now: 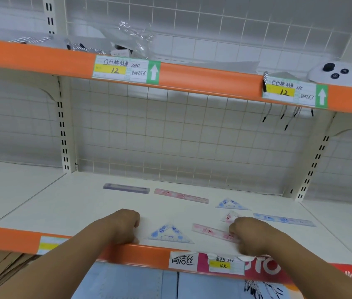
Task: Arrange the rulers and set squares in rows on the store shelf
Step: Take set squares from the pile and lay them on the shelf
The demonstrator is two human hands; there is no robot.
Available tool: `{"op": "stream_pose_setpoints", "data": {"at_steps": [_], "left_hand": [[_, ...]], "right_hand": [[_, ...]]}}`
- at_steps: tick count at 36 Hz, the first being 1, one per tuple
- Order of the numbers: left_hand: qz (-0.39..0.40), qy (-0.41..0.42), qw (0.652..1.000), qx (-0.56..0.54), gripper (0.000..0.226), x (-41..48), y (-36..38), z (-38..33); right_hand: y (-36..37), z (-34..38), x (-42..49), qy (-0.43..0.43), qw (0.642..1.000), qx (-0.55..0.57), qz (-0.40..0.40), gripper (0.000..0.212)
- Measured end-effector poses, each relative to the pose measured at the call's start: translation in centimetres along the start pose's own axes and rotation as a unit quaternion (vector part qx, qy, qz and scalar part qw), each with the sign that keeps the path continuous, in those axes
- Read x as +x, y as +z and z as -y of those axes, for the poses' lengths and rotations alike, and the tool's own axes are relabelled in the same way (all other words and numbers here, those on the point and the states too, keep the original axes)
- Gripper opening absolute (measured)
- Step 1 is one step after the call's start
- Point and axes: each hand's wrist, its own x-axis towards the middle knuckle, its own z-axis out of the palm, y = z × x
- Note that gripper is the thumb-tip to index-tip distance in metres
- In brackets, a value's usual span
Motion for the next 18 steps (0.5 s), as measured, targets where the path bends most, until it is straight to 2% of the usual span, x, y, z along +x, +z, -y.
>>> {"op": "stream_pose_setpoints", "data": {"at_steps": [4,7,9,11,12,15,18], "left_hand": [[0.005,0.003,1.000,0.001,0.047,0.1,-0.1,-0.2],[0.007,0.001,1.000,-0.013,0.046,0.1,0.0,0.0],[0.006,0.000,1.000,-0.018,0.046,0.1,0.0,0.1],[0.004,0.001,1.000,-0.021,0.045,0.1,0.0,0.1],[0.002,0.003,1.000,-0.022,0.043,0.1,0.0,0.2],[-0.002,0.007,1.000,-0.027,0.039,0.1,0.0,0.3],[-0.003,0.001,1.000,-0.026,0.040,0.1,-0.1,0.5]], "right_hand": [[0.0,-0.3,0.6,-0.005,0.999,0.041,-0.014,0.010],[-0.4,-0.6,1.4,-0.012,0.997,0.065,-0.032,0.018],[-0.8,-0.6,2.0,-0.023,0.996,0.069,-0.045,0.009],[-1.2,-0.4,2.9,-0.033,0.995,0.080,-0.054,0.025],[-1.4,-0.4,3.4,-0.039,0.995,0.082,-0.053,0.026],[-1.9,-0.1,5.0,-0.057,0.993,0.078,-0.072,0.015],[-2.3,0.4,6.7,-0.053,0.993,0.070,-0.073,0.031]]}}
